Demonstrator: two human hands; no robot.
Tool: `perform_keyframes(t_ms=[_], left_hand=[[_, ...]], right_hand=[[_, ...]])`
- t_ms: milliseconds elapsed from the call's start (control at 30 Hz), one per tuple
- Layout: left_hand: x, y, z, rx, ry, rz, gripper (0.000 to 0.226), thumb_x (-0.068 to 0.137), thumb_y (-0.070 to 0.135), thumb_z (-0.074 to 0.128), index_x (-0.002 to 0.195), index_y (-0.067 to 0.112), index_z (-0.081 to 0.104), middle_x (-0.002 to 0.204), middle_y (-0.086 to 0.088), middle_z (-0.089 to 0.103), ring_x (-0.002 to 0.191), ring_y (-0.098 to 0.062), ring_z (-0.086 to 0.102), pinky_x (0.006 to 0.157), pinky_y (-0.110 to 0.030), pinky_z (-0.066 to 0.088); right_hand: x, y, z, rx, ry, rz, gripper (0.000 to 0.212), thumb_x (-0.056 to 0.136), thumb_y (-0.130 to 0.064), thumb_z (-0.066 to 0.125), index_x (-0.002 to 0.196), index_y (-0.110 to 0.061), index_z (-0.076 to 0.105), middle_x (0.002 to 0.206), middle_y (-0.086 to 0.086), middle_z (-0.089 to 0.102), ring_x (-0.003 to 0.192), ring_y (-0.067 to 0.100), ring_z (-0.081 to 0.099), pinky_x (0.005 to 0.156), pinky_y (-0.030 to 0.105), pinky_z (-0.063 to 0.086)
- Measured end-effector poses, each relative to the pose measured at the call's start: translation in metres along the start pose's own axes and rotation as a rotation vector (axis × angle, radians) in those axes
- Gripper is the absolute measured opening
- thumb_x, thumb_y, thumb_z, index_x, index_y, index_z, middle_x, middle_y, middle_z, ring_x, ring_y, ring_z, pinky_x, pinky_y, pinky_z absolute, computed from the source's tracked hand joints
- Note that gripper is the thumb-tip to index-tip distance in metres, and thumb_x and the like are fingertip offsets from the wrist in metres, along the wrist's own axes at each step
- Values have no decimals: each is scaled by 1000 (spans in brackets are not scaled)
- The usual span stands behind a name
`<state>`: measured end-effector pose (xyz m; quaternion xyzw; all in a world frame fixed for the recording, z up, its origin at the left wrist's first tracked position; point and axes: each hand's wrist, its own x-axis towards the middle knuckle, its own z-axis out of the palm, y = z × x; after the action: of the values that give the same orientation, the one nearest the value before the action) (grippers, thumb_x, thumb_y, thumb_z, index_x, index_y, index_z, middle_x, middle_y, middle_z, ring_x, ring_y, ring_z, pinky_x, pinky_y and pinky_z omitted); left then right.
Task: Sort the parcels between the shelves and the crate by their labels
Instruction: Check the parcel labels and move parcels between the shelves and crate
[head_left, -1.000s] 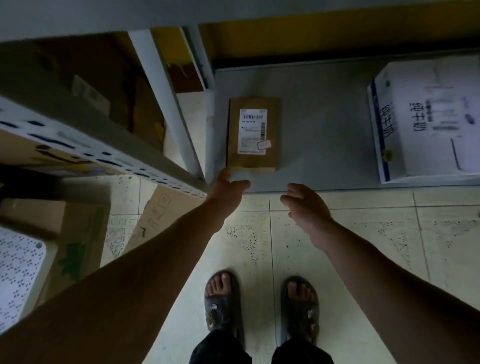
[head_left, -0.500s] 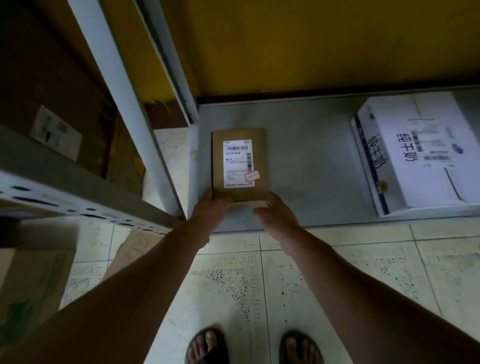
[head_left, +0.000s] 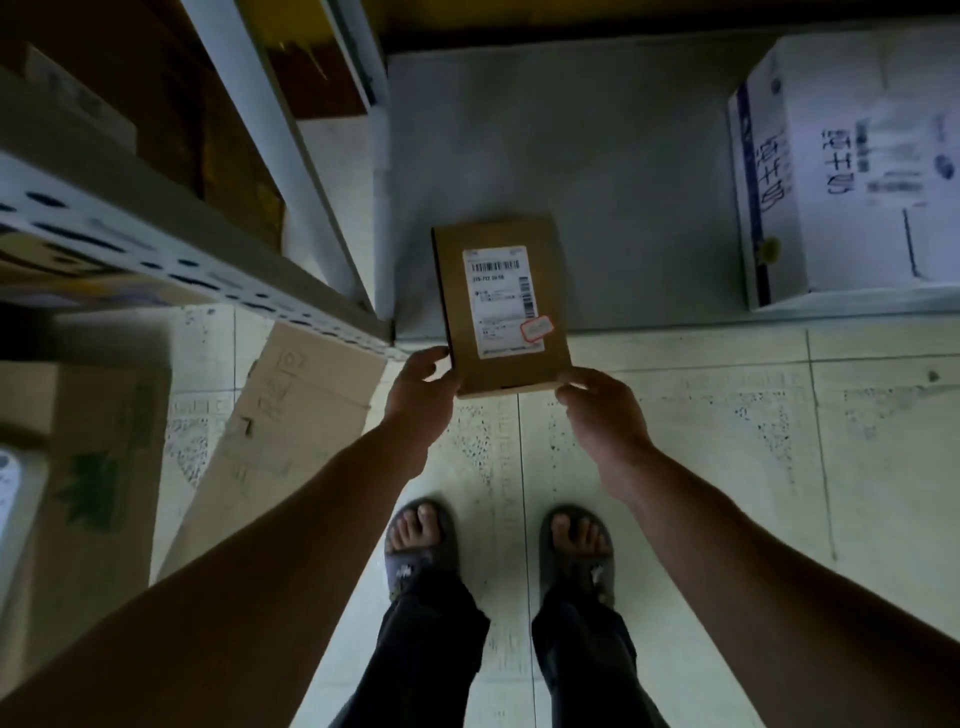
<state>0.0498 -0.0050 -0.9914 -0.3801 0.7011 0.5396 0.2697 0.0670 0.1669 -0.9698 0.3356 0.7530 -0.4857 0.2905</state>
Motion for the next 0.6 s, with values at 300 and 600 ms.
perform_keyframes(t_ms=[300,600], left_hand=[[-72,-4,-15,-491,-139,-126,37,90,-8,52,121,14,53,118,-12,69,115,-24,63,98,-33,48],[-139,1,-40,-587,-291,-26,34,86,-8,52,113,12,54,115,-11,70,109,-23,66,99,-34,50]], right_hand=[[-47,25,-31,193,13,-10,31,94,-18,57,122,-31,59,122,-7,65,109,11,61,101,44,48],[-75,-6,-72,414,-277,-95,32,91,-24,59,123,-27,59,109,-2,74,103,14,69,86,35,54]])
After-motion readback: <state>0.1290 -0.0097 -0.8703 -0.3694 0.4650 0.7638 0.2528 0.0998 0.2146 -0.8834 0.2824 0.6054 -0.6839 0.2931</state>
